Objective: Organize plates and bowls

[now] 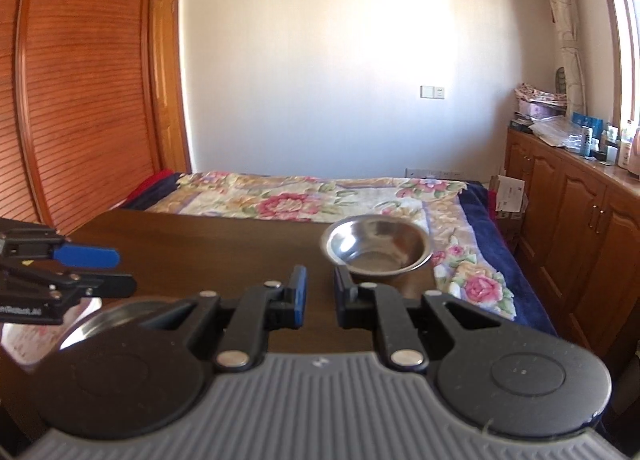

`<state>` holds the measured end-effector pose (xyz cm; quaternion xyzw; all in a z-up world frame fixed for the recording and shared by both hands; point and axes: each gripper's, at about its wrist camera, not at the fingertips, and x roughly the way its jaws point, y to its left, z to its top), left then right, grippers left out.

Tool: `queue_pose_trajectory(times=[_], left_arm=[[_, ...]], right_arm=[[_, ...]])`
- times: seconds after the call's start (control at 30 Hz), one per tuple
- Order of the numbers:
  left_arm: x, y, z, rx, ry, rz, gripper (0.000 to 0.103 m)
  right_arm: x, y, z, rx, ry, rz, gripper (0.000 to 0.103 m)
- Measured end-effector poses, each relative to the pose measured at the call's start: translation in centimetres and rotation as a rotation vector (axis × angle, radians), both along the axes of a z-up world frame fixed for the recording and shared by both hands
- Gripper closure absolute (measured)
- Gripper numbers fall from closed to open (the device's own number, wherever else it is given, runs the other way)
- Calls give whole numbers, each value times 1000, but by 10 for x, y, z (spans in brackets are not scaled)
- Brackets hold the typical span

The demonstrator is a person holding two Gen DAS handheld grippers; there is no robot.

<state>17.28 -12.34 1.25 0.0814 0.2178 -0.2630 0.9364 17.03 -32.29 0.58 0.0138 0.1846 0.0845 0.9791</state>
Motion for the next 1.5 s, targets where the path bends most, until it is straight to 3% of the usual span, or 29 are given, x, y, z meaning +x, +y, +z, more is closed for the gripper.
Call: queue_pose_trajectory(times=[0.07,0.13,0.33,0.63,1.0,1.5], left_arm=[[8,-4,2,6,0,1,38],[15,-9,3,9,-1,5,26],[38,-19,4,10,-1,12,8],[68,-36,5,-7,-1,30,0],[91,-56,5,40,-19,26,0],[123,-74,-11,70,37,10,0]], right_arm=[[7,-8,-1,10,-6,-12,84],[13,-15,-3,19,-9,-27,67],[32,-30,-16,43,-10,-61,47],[53,-40,-26,29,-26,-62,0],[75,-52,-23,7,-31,-72,0],[98,-55,-26,-13,-16,-50,0]])
